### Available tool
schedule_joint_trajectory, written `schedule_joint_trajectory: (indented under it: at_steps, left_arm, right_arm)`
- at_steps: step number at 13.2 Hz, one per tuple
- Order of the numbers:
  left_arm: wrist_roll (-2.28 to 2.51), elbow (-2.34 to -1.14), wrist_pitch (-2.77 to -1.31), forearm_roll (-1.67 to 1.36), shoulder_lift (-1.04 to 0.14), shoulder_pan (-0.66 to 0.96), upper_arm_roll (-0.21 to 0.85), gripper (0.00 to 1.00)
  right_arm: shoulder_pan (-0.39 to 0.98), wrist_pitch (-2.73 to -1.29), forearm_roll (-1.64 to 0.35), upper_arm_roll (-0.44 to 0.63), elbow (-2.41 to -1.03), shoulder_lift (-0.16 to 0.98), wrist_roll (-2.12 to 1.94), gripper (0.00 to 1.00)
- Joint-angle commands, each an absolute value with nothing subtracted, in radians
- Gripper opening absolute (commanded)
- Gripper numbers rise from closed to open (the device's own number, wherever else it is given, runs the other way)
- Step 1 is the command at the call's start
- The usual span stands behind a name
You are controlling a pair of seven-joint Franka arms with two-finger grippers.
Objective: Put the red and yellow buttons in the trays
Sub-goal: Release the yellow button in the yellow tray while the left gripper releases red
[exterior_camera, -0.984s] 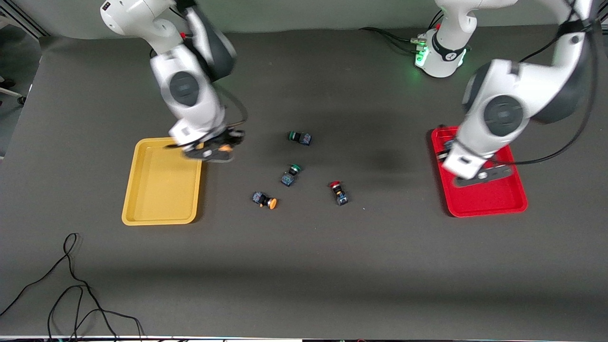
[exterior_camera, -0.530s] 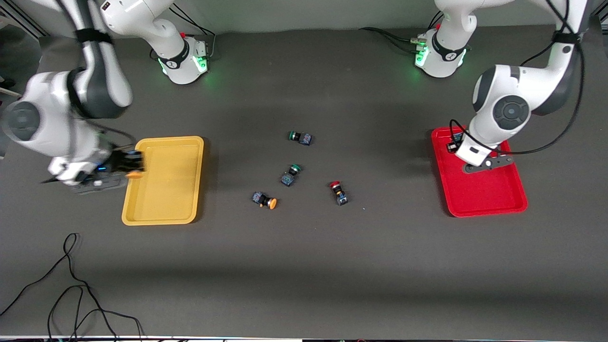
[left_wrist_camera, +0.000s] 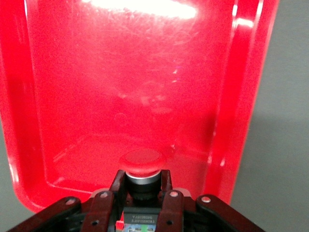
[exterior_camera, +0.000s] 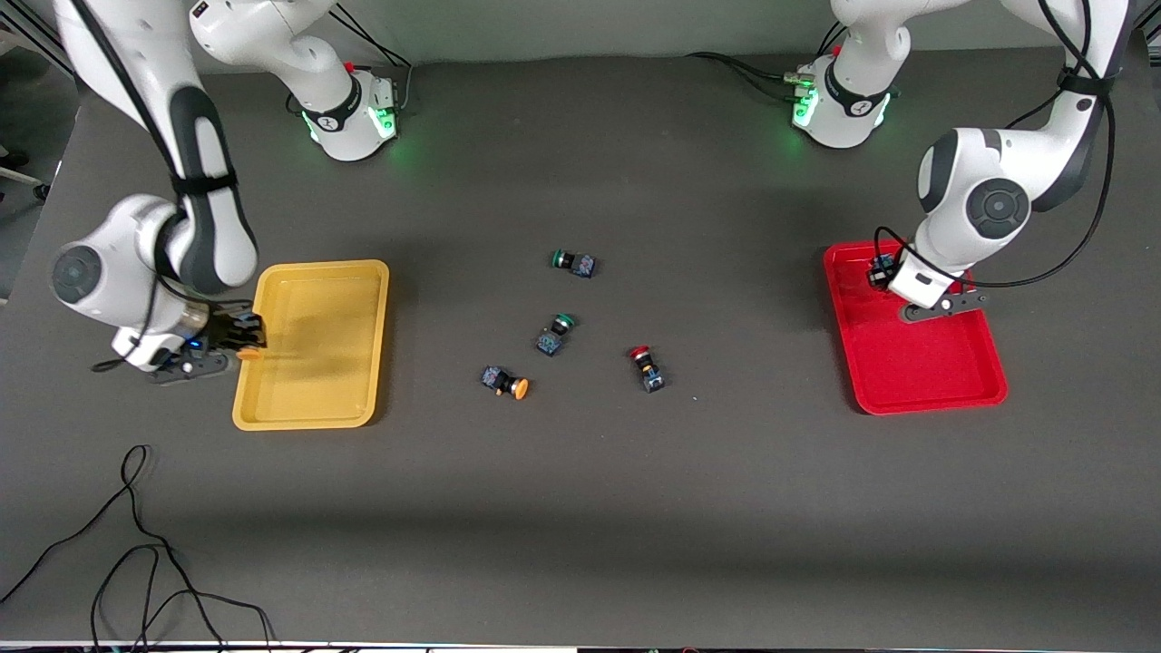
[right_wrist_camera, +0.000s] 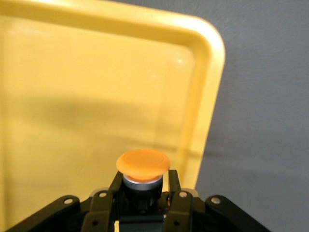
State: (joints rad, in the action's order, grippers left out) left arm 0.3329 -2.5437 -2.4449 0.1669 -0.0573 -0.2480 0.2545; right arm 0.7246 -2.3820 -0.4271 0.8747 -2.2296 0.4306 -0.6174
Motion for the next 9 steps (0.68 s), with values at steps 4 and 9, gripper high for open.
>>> schedule_joint_trajectory:
  at_steps: [4,9]
  left_arm:
    - [0.331,-2.533,-2.427,0.153,-0.063,-0.259,0.268,1.00]
    - [0.496,-2.139,-2.026,0.072,-0.124,-0.085,0.295,1.00]
  right_arm:
    - [0.733,-2.384,-0.552,0.873,-2.172,0.540,-0.704,0.39]
    - [0.742,-2.321,-0.552,0.877,-2.134,0.503,-0.686,1.00]
